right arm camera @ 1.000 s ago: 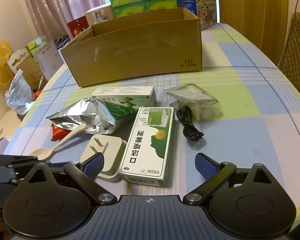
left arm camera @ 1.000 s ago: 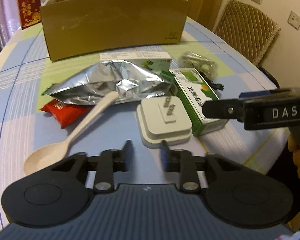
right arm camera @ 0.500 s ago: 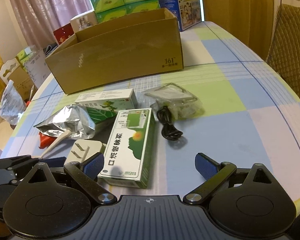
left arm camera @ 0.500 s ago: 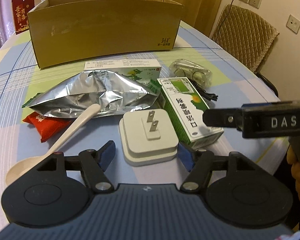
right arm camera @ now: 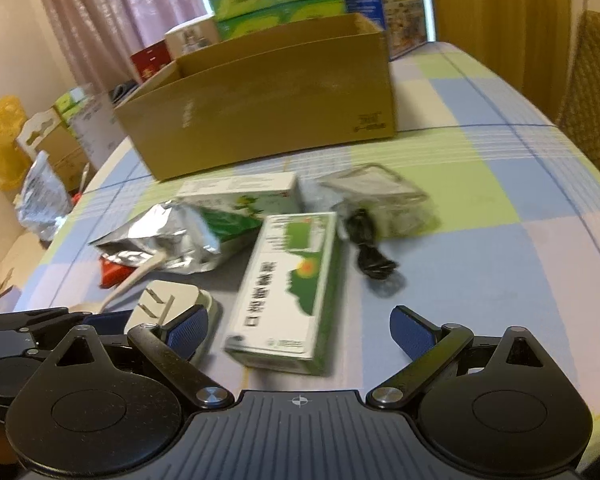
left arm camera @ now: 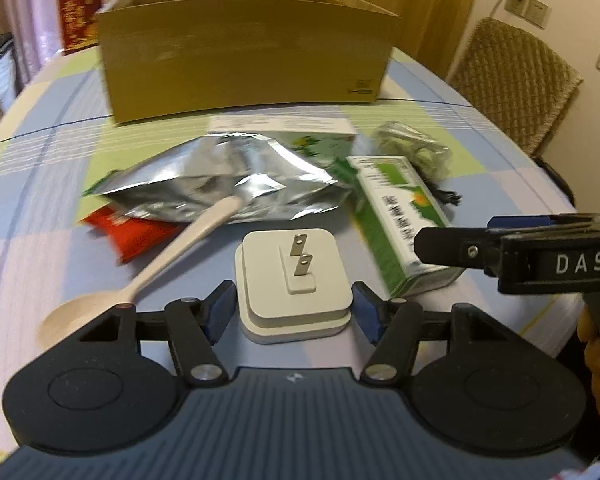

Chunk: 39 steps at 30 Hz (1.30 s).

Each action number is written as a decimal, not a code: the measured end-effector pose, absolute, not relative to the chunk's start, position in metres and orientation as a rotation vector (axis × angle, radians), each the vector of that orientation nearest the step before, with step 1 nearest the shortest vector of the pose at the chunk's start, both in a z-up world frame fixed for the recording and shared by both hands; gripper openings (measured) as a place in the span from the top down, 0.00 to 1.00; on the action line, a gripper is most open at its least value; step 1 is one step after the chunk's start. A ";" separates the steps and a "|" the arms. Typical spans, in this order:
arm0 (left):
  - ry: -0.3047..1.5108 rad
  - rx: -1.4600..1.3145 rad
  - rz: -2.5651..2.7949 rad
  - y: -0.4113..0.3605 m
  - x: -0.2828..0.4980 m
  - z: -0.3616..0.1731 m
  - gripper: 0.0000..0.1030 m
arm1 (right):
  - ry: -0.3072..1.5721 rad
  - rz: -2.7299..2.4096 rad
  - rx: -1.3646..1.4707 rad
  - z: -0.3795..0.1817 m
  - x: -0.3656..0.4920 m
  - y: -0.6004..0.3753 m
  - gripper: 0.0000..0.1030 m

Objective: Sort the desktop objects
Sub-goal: 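Grasp the white plug adapter with the left tool while the right tool grasps the green spray box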

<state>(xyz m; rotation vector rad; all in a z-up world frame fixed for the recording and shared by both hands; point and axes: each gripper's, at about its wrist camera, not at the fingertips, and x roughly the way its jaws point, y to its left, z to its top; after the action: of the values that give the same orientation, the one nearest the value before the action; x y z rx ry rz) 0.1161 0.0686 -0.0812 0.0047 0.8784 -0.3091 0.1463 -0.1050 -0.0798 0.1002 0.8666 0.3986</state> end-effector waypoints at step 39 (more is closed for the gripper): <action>0.847 0.066 -0.185 0.071 0.113 -0.090 0.41 | 0.810 0.402 -0.089 -0.105 0.149 -0.096 0.43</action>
<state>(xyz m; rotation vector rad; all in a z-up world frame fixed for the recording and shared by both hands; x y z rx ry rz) 0.1133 0.0712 -0.0896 0.0657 0.8474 -0.1853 0.1490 -0.0955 -0.1052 -0.0886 0.8095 0.4020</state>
